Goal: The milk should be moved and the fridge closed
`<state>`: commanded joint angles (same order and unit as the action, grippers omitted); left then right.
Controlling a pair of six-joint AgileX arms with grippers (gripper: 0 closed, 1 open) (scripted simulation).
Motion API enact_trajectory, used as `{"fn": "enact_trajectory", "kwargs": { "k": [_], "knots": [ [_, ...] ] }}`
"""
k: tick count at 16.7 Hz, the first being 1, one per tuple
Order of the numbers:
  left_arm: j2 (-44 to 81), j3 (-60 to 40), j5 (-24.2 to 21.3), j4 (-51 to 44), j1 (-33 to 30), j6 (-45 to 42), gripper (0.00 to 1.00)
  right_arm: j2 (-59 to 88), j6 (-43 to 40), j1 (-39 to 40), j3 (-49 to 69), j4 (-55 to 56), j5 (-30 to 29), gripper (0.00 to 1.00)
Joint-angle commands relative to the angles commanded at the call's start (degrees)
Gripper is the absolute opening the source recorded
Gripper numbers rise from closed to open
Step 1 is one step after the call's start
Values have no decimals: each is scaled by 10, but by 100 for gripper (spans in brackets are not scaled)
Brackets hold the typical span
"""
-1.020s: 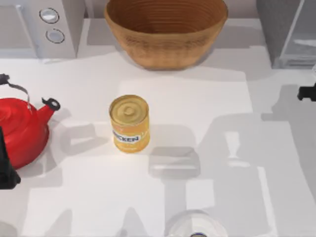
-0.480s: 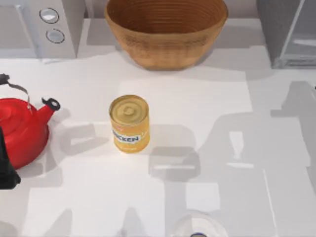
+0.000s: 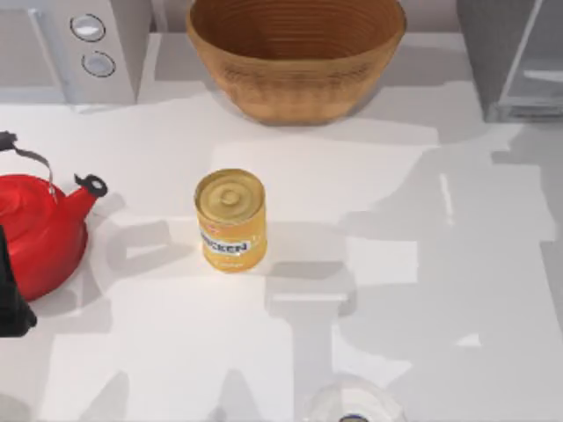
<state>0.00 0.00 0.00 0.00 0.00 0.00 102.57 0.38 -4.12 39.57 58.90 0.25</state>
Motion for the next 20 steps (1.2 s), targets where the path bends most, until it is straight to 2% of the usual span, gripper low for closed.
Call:
{"fn": "enact_trajectory", "kwargs": {
  "k": [12,20],
  "knots": [
    [0,0,0,0,0,0,100,243,-11,-55,298,-100,77,0],
    [0,0,0,0,0,0,100,261,-11,-67,316,-112,79,0]
  ]
}}
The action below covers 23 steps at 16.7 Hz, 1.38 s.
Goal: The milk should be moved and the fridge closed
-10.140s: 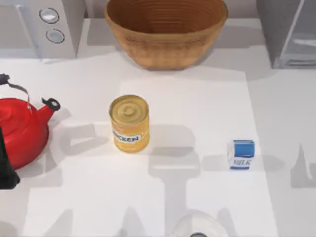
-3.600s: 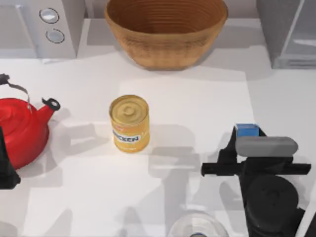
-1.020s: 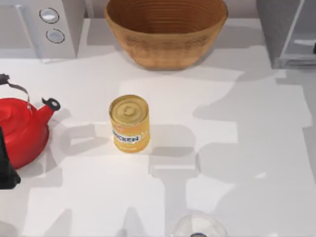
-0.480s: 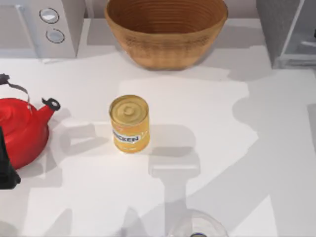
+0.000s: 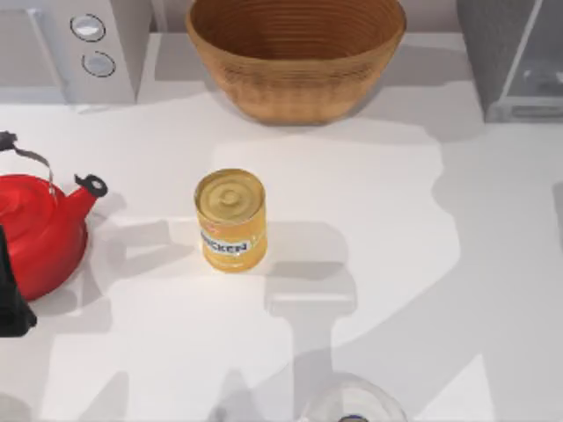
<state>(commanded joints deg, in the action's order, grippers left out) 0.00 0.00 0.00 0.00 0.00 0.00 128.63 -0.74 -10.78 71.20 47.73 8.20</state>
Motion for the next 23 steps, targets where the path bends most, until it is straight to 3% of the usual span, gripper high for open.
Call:
{"fn": "enact_trajectory", "kwargs": {
  "k": [5,18,23],
  "knots": [
    [0,0,0,0,0,0,100,1,0,-1,1,-1,0,0],
    [0,0,0,0,0,0,100,1,0,-1,1,-1,0,98],
    [0,0,0,0,0,0,100,1,0,-1,1,-1,0,100]
  ]
}}
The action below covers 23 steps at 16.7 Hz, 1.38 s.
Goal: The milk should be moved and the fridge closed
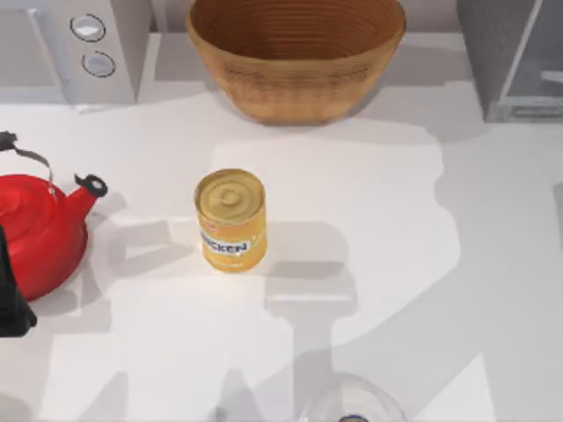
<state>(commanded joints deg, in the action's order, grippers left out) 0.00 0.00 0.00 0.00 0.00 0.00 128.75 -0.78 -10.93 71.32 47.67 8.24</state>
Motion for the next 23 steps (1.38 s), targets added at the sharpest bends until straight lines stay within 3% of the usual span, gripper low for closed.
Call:
{"fn": "enact_trajectory", "kwargs": {
  "k": [10,23],
  "knots": [
    [0,0,0,0,0,0,100,-70,23,-3,-41,-26,-13,100],
    [0,0,0,0,0,0,100,-588,8,22,-324,-216,-67,100]
  ]
}}
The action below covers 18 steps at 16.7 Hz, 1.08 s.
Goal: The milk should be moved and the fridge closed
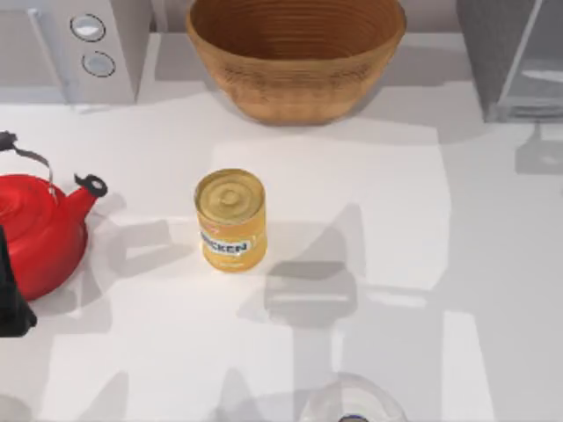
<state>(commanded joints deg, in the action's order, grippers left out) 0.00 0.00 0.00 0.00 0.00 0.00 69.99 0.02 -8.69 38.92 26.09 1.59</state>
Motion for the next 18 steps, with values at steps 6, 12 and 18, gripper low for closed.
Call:
{"fn": "enact_trajectory", "kwargs": {
  "k": [6,12,18],
  "knots": [
    [0,0,0,0,0,0,100,-276,3,41,-132,-84,9,100],
    [0,0,0,0,0,0,100,-574,-25,85,-306,-199,13,100],
    [0,0,0,0,0,0,100,-699,0,87,-389,-261,-16,100]
  ]
}}
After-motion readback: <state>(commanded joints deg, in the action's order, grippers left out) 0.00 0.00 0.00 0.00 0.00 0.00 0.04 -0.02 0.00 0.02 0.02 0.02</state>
